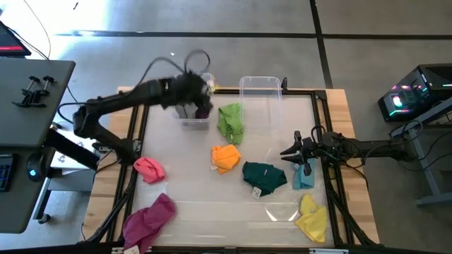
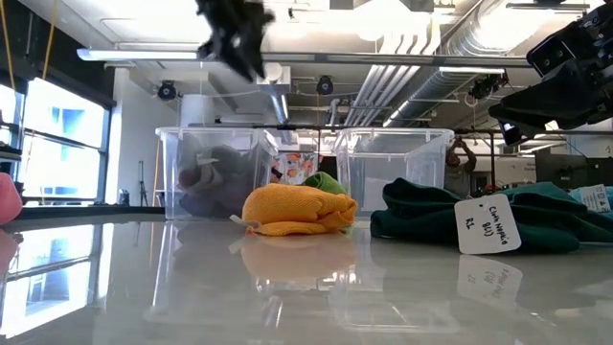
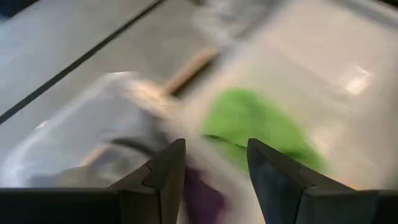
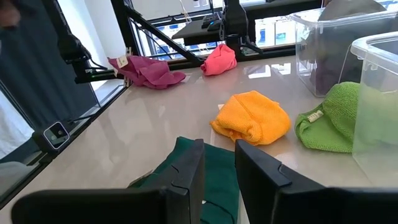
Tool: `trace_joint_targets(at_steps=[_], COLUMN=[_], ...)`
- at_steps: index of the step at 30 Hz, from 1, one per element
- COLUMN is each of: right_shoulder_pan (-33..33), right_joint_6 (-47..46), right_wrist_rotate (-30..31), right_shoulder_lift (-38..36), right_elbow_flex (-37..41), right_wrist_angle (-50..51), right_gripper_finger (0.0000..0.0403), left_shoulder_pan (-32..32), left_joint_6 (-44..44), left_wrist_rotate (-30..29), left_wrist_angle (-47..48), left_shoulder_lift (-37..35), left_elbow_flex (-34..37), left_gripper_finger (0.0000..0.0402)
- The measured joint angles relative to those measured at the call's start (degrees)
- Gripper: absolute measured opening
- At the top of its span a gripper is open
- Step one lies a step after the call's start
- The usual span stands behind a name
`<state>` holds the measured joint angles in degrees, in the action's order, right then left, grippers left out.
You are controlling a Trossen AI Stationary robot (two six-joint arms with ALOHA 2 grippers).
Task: Sort towels by color in basket
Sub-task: Put the dark pink microfiber cloth into the left transparent bin
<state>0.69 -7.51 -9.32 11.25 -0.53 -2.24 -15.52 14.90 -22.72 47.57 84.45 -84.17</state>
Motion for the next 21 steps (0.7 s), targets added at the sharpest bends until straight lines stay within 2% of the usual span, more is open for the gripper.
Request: trace_joint_targets(at_steps=[7, 11, 15, 19, 21], right_shoulder_pan=[0.0, 0.0, 0.0, 0.0, 0.0], right_joint_6=[0.0, 0.0, 0.0, 0.0, 0.0], right_wrist_rotate=[-0.2, -0.2, -0.2, -0.2, -0.2], right_shoulder_lift=[0.0, 0.0, 0.0, 0.0, 0.0], right_elbow_flex=[0.0, 0.0, 0.0, 0.0, 0.0], right_wrist_angle=[0.0, 0.0, 0.0, 0.0, 0.0], right_gripper_finger=[0.0082, 0.0082, 0.0082, 0.0082, 0.0082], left_shoulder_pan=[27.7, 41.4, 51.9, 59.5, 62.5], left_joint_6=[2.2, 9.7, 26.9, 50.6, 63.4], left_wrist_rotate=[-1.8, -1.8, -1.8, -0.7, 2.1], left_wrist_angle=[-3.5, -3.6, -1.8, 2.8, 6.0], left_shoulder_lift=[1.9, 5.1, 8.5, 12.3, 14.1], left_elbow_flex=[1.8, 1.8, 1.8, 1.8, 1.8], left_gripper_finger=[0.0137, 0.0131, 0.0131, 0.0131, 0.0131])
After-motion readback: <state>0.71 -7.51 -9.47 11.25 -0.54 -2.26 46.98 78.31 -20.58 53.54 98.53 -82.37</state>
